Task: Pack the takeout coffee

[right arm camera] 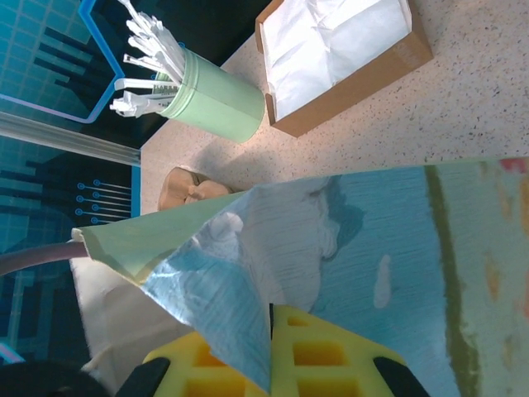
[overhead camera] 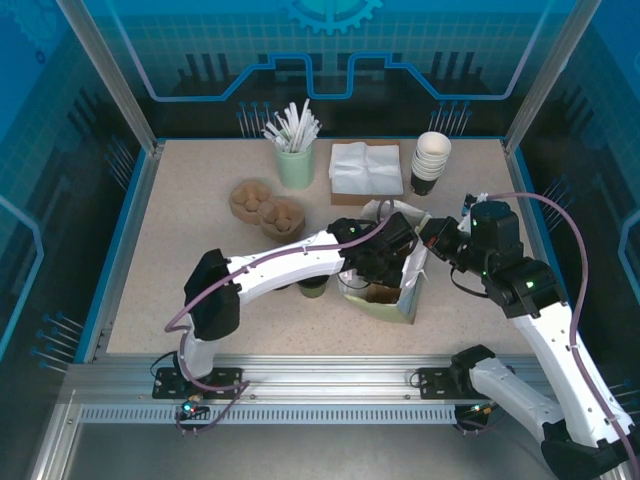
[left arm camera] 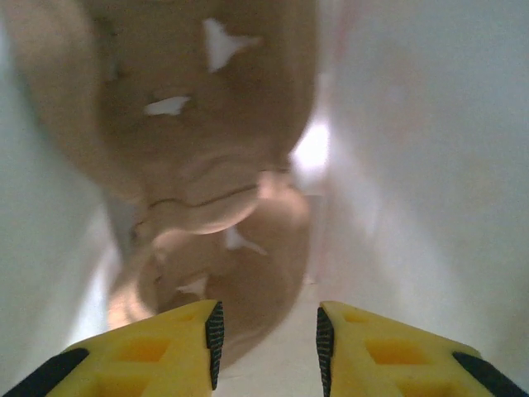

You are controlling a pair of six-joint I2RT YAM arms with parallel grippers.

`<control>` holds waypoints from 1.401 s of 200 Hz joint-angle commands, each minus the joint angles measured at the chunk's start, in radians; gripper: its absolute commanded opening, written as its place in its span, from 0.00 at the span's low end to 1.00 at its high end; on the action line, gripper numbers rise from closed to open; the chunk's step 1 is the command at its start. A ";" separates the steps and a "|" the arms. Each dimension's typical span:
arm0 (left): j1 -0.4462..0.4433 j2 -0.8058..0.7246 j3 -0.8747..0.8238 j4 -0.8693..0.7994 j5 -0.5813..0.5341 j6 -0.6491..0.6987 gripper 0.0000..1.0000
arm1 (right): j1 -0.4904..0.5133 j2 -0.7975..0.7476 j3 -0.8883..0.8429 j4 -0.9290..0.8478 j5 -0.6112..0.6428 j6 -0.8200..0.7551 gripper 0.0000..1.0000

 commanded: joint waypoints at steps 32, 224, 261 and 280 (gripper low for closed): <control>0.015 0.048 -0.050 0.023 0.025 -0.006 0.38 | 0.013 -0.011 -0.026 0.042 -0.046 -0.016 0.00; 0.042 0.135 -0.159 0.210 0.201 -0.007 0.39 | 0.013 -0.004 -0.065 0.097 -0.100 -0.036 0.00; 0.054 0.142 -0.159 0.225 0.229 0.021 0.39 | 0.013 0.004 -0.067 0.101 -0.103 -0.037 0.00; 0.057 0.166 -0.146 0.217 0.237 0.035 0.39 | 0.014 0.010 -0.069 0.104 -0.105 -0.035 0.00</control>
